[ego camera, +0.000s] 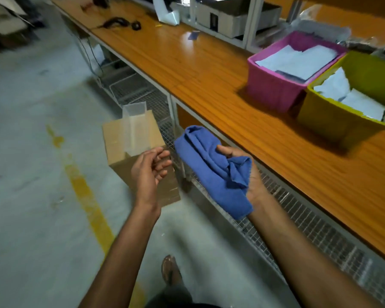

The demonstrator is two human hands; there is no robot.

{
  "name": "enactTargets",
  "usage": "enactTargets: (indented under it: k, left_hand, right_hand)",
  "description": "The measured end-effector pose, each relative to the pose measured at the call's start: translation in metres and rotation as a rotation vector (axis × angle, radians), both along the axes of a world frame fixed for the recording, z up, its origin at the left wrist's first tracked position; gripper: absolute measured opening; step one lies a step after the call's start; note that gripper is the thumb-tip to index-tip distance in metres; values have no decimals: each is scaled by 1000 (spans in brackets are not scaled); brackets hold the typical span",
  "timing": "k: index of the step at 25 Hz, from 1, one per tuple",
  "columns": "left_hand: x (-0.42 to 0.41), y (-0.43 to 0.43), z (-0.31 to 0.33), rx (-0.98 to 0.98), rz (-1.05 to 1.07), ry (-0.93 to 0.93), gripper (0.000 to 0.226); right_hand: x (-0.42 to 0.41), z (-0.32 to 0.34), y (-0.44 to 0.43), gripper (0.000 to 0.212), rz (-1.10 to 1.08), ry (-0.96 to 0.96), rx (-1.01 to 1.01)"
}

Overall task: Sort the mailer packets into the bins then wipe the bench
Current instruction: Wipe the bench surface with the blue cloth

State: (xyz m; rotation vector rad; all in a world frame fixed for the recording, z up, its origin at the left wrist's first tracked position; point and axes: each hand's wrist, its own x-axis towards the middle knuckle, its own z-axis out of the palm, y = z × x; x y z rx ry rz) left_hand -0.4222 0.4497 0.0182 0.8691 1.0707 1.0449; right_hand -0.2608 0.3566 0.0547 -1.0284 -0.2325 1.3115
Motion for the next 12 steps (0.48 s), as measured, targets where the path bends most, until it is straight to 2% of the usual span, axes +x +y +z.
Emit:
enactTargets:
  k: [2, 4, 7, 12]
  left_hand:
    - [-29, 46, -8, 20, 27, 50, 17]
    - [-57, 93, -17, -11, 59, 81, 17]
    - [-85, 149, -31, -101, 96, 135, 17]
    - [-101, 227, -63, -126, 118, 241, 15]
  right_hand:
    - [-20, -15, 56, 50, 54, 82, 5]
    - [-47, -26, 117, 47, 97, 46, -58]
    - [-68, -52, 190, 13, 120, 58, -121]
    - [-88, -102, 300, 23, 200, 116, -208]
